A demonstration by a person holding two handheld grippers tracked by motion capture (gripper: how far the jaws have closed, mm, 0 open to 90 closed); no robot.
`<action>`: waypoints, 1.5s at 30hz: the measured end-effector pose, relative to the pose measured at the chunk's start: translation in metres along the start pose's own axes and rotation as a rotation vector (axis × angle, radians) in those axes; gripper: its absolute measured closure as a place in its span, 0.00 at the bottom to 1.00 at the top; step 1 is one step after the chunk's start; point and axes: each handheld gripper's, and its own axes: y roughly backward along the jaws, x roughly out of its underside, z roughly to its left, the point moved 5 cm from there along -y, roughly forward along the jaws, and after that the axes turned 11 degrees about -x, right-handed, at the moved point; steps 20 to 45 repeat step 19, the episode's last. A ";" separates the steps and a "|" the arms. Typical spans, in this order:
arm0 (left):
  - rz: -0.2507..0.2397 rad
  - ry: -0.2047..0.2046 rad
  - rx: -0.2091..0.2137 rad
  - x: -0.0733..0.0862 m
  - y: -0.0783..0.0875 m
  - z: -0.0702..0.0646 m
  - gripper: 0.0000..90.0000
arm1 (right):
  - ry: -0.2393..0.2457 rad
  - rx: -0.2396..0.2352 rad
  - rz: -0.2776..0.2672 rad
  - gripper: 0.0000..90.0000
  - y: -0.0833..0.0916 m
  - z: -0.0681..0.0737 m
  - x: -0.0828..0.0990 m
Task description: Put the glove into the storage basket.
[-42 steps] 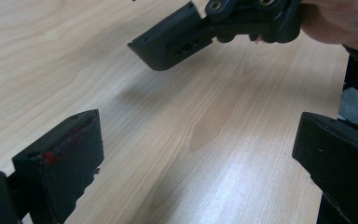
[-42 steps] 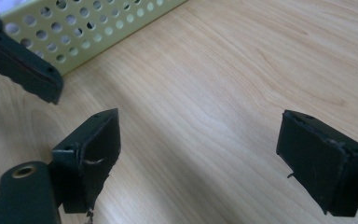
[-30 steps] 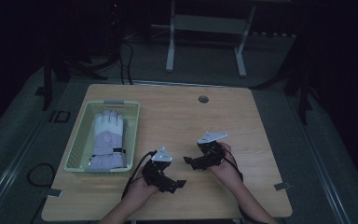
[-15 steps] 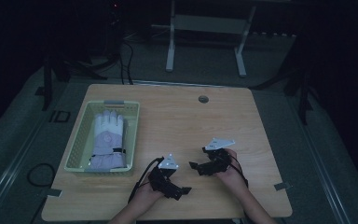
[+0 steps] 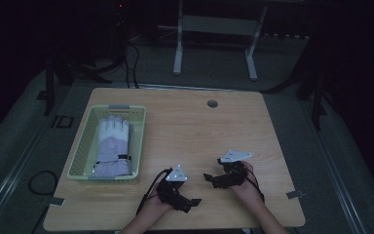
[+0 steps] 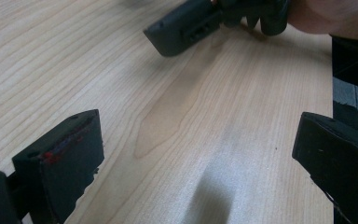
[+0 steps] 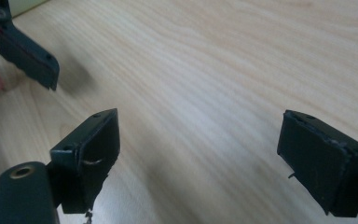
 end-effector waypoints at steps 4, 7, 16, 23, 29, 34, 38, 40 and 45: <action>-0.004 -0.008 0.001 0.001 0.000 -0.002 0.02 | 0.004 -0.002 -0.007 0.14 0.004 0.000 0.007; -0.009 -0.016 0.004 0.002 -0.001 -0.004 0.02 | 0.001 -0.010 -0.024 0.14 0.007 0.000 0.012; -0.011 -0.044 0.003 0.006 -0.003 -0.007 0.02 | 0.021 0.005 -0.039 0.14 0.008 -0.002 0.014; -0.020 -0.036 0.009 0.005 -0.002 -0.007 0.02 | 0.028 0.011 -0.037 0.14 0.008 -0.002 0.014; -0.020 -0.036 0.009 0.005 -0.002 -0.007 0.02 | 0.028 0.011 -0.037 0.14 0.008 -0.002 0.014; -0.020 -0.036 0.009 0.005 -0.002 -0.007 0.02 | 0.028 0.011 -0.037 0.14 0.008 -0.002 0.014; -0.020 -0.036 0.009 0.005 -0.002 -0.007 0.02 | 0.028 0.011 -0.037 0.14 0.008 -0.002 0.014; -0.020 -0.036 0.009 0.005 -0.002 -0.007 0.02 | 0.028 0.011 -0.037 0.14 0.008 -0.002 0.014; -0.020 -0.036 0.009 0.005 -0.002 -0.007 0.02 | 0.028 0.011 -0.037 0.14 0.008 -0.002 0.014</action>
